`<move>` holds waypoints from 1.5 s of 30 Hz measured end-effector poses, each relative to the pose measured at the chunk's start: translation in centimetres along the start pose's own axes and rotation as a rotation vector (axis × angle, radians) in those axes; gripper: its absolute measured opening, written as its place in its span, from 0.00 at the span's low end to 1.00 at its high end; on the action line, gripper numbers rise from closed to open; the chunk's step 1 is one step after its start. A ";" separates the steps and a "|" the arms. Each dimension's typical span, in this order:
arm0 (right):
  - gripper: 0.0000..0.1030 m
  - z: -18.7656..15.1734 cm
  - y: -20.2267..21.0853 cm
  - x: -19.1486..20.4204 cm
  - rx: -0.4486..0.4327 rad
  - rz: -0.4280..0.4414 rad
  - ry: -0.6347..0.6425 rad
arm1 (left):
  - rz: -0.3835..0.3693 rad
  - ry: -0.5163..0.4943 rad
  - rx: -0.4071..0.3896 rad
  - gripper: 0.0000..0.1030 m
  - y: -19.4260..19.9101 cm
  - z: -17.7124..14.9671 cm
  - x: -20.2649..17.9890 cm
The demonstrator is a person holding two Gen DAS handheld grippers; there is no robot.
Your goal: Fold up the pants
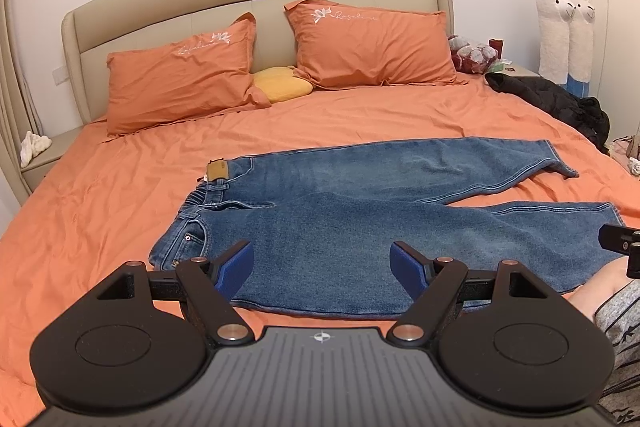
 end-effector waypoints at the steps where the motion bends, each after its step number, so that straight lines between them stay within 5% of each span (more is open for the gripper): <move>1: 0.95 0.0 0.0 0.0 0.000 0.001 0.001 | -0.003 -0.002 -0.001 0.88 0.1 -0.1 0.0; 45: 0.95 -0.5 0.0 -0.2 0.014 -0.012 -0.005 | -0.014 -0.028 0.008 0.88 0.2 0.2 -0.5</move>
Point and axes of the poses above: each gripper's, at about its wrist camera, not at the fingertips, and y roughly against the way its jaws point, x to its left, z to its top, the point moved 3 cm from there along -y, roughly the way its jaws point, and after that the axes turned 8 degrees about x, right-handed, at the moved point
